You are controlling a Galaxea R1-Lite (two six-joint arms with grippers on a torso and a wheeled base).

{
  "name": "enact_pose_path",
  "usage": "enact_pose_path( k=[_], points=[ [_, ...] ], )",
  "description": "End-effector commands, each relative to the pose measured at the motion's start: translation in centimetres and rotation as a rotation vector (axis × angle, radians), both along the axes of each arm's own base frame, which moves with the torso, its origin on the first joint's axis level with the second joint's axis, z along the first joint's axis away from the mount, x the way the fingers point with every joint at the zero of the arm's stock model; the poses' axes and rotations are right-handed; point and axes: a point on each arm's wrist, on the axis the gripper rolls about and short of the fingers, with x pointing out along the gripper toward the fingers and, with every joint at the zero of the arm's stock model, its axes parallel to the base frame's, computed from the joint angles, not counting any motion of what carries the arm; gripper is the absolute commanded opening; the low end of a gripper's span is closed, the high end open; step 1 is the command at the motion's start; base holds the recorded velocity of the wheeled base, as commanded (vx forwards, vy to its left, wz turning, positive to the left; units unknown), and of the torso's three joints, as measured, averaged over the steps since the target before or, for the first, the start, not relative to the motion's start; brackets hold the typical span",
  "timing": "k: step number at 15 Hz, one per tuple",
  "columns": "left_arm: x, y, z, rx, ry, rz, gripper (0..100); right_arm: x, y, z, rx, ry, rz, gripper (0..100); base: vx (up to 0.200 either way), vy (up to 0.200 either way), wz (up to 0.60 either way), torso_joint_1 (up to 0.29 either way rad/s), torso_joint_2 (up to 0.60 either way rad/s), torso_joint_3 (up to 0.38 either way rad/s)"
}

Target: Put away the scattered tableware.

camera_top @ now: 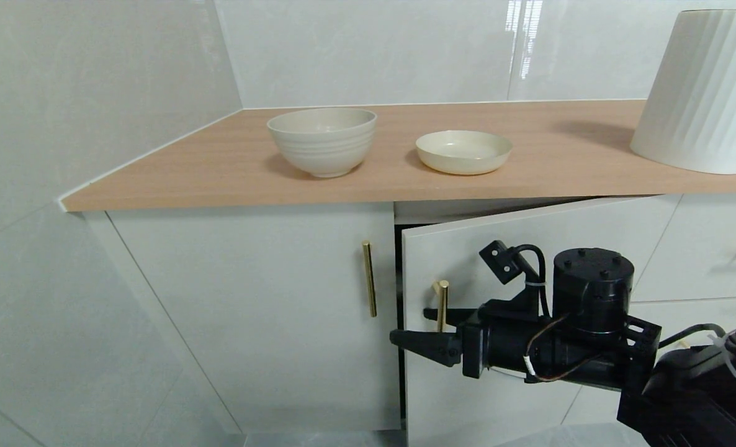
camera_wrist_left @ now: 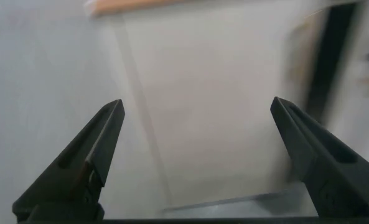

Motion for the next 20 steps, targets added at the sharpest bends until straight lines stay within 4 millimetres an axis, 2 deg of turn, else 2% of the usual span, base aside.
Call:
enact_pose_path(
  k=[1, 2, 3, 4, 5, 6, 7, 8, 9, 10, 11, 12, 13, 15, 16, 17, 20],
  points=[
    [3.8, -0.5, 7.3, 0.011, 0.182, -0.210, 100, -0.5, -0.4, 0.4, 0.009, -0.006, 0.020, 100, 0.000, 0.000, 0.00, 0.000, 0.00, 0.000],
    [5.1, -0.6, 8.1, 0.008, 0.227, -0.244, 100, -0.7, -0.5, 0.4, 0.008, -0.002, 0.031, 100, 0.000, 0.000, 0.00, 0.000, 0.00, 0.000],
    [8.0, -0.8, 9.2, -0.004, 0.319, -0.310, 100, -1.1, -0.8, 0.5, 0.010, 0.000, 0.051, 100, 0.000, 0.000, 0.00, 0.000, 0.00, 0.000],
    [9.9, -1.0, 9.7, -0.008, 0.367, -0.362, 100, -1.6, -1.2, 0.4, 0.004, 0.011, 0.066, 100, 0.000, 0.000, 0.00, 0.000, 0.00, 0.000],
    [10.0, -1.1, 9.7, -0.008, 0.370, -0.369, 100, -1.7, -1.3, 0.3, 0.003, 0.012, 0.066, 100, 0.000, 0.000, 0.00, 0.000, 0.00, 0.000],
    [12.8, -2.5, 9.8, -0.003, 0.470, -0.505, 100, -2.4, -1.9, 0.3, -0.001, 0.022, 0.090, 100, 0.000, 0.000, 0.00, 0.000, 0.00, 0.000],
    [14.0, -3.4, 9.5, -0.004, 0.513, -0.564, 100, -2.6, -2.1, 0.5, 0.004, 0.018, 0.098, 100, 0.000, 0.000, 0.00, 0.000, 0.00, 0.000],
    [15.0, -4.3, 9.2, 0.001, 0.533, -0.613, 0, -2.7, -2.1, 0.5, 0.006, 0.017, 0.104, 100, 0.000, 0.000, 0.00, 0.000, 0.00, 0.000],
    [17.1, -5.9, 8.7, 0.002, 0.545, -0.673, 0, -2.8, -2.1, 0.5, 0.005, 0.019, 0.107, 100, 0.000, 0.000, 0.00, 0.000, 0.00, 0.000],
    [17.9, -6.4, 8.6, 0.004, 0.543, -0.685, 0, -2.8, -2.2, 0.5, 0.004, 0.020, 0.107, 100, 0.000, 0.000, 0.00, 0.000, 0.00, 0.000],
    [20.0, -7.9, 7.8, 0.006, 0.550, -0.716, 0, -2.8, -2.2, 0.5, 0.001, 0.015, 0.108, 100, 0.000, 0.000, 0.00, 0.000, 0.00, 0.000],
    [21.1, -8.9, 7.1, -0.006, 0.565, -0.737, 0, -2.9, -2.2, 0.4, -0.001, 0.019, 0.109, 100, 0.000, 0.000, 0.00, 0.000, 0.00, 0.000],
    [21.8, -9.8, 6.6, -0.030, 0.574, -0.755, 0, -3.0, -2.3, 0.3, -0.004, 0.022, 0.118, 100, 0.000, 0.000, 0.00, 0.000, 0.00, 0.000],
    [22.1, -10.0, 6.4, -0.044, 0.579, -0.759, 0, -3.0, -2.3, 0.2, -0.004, 0.024, 0.123, 100, 0.000, 0.000, 0.00, 0.000, 0.00, 0.000],
    [23.1, -11.3, 6.1, -0.154, 0.552, -0.787, 0, -3.7, -2.8, 0.4, 0.001, 0.030, 0.159, 100, 0.000, 0.000, 0.00, 0.000, 0.00, 0.000],
    [23.3, -12.0, 5.7, -0.167, 0.544, -0.827, 0, -3.8, -2.9, 0.3, -0.001, 0.036, 0.170, 100, 0.000, 0.000, 0.00, 0.000, 0.00, 0.000],
    [25.0, -13.9, 3.1, -0.154, 0.592, -0.871, 0, -3.6, -2.7, -0.3, -0.013, 0.053, 0.179, 100, 0.000, 0.000, 0.00, 0.000, 0.00, 0.000]
  ],
)
